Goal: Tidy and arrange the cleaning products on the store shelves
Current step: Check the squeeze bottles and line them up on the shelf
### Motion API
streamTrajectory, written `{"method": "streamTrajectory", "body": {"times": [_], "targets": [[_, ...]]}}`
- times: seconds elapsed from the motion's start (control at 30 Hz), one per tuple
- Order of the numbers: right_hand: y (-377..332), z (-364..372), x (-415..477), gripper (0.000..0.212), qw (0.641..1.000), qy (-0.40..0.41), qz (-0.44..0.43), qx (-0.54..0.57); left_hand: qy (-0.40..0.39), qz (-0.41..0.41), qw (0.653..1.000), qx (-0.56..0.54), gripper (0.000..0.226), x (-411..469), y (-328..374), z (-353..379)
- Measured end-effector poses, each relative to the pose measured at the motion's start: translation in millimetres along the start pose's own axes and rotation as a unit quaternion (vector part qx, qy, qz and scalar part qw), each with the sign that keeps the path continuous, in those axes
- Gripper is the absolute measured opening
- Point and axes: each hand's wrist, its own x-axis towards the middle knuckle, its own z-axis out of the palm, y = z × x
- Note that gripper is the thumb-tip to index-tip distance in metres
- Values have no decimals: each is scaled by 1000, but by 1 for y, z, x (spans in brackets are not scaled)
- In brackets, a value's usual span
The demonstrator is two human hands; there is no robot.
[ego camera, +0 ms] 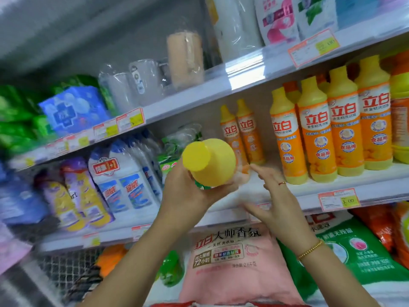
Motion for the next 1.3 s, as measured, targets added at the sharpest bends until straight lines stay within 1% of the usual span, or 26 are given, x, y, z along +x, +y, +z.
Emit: {"method": "streamTrajectory", "body": {"times": [0.1, 0.17, 0.23, 0.33, 0.4, 0.47, 0.5, 0.57, 0.63, 0.7, 0.77, 0.8, 0.83, 0.87, 0.9, 0.93, 0.97, 1.0, 1.03, 1.07, 1.1, 1.13, 1.2, 1.23, 1.27, 1.3], "targets": [[-19, 12, -2, 76, 999, -15, -13, 29, 19, -21, 1000, -11, 53, -22, 8, -22], [-29, 22, -4, 70, 998, -44, -18, 37, 38, -42, 997, -57, 49, -36, 8, -32], [-37, 34, -9, 67, 995, -86, -22, 38, 74, -78, 988, -111, 52, -48, 1, -42], [-47, 57, -22, 67, 988, -140, -24, 60, 126, -134, 968, -172, 52, -57, -18, -57], [-51, 71, -29, 72, 986, -150, -34, 63, 161, -183, 939, -244, 45, -57, -33, -64], [-51, 84, -30, 77, 989, -135, -63, 26, 189, -229, 904, -307, 38, -59, -42, -68], [-52, 88, -30, 78, 990, -115, -79, 10, 195, -241, 895, -322, 35, -60, -47, -69], [-53, 94, -30, 78, 991, -69, -112, -1, 198, -258, 885, -335, 35, -63, -55, -72], [-57, 99, -31, 73, 991, -26, -133, -3, 200, -260, 882, -338, 39, -65, -62, -76], [-61, 104, -35, 66, 992, -20, -122, 3, 192, -253, 885, -341, 41, -66, -68, -81], [-66, 109, -39, 63, 995, -49, -74, 42, 172, -239, 891, -346, 36, -67, -74, -85], [-70, 111, -42, 62, 994, -65, -34, 85, 156, -230, 896, -347, 34, -67, -78, -89], [-74, 113, -45, 62, 984, -86, 18, 156, 139, -226, 899, -349, 38, -67, -81, -94], [-79, 115, -47, 63, 957, -113, 79, 254, 122, -221, 901, -353, 50, -66, -86, -100], [-83, 115, -49, 63, 911, -146, 138, 360, 105, -225, 900, -359, 68, -65, -89, -104], [-87, 115, -49, 61, 852, -184, 186, 453, 89, -229, 898, -364, 82, -64, -93, -108], [-89, 116, -48, 61, 783, -223, 226, 534, 72, -233, 897, -370, 89, -64, -96, -111], [-89, 117, -47, 64, 711, -263, 260, 598, 53, -232, 896, -376, 87, -64, -99, -112], [-89, 116, -46, 66, 648, -299, 288, 639, 30, -232, 894, -381, 79, -65, -101, -112], [-88, 114, -44, 63, 606, -329, 309, 656, 12, -232, 893, -386, 70, -66, -103, -111], [-87, 114, -43, 59, 583, -351, 321, 658, -1, -233, 889, -394, 65, -67, -102, -110], [-85, 114, -43, 57, 573, -362, 331, 657, -3, -233, 884, -405, 63, -68, -101, -109], [-83, 113, -41, 59, 572, -351, 343, 658, 19, -238, 878, -414, 66, -68, -98, -108], [-82, 112, -38, 59, 597, -333, 334, 648, 39, -241, 880, -408, 69, -68, -96, -107], [-83, 110, -35, 58, 660, -314, 305, 611, 63, -243, 881, -400, 72, -67, -95, -105], [-84, 107, -33, 56, 748, -292, 261, 536, 87, -245, 882, -392, 71, -67, -94, -103]]}}
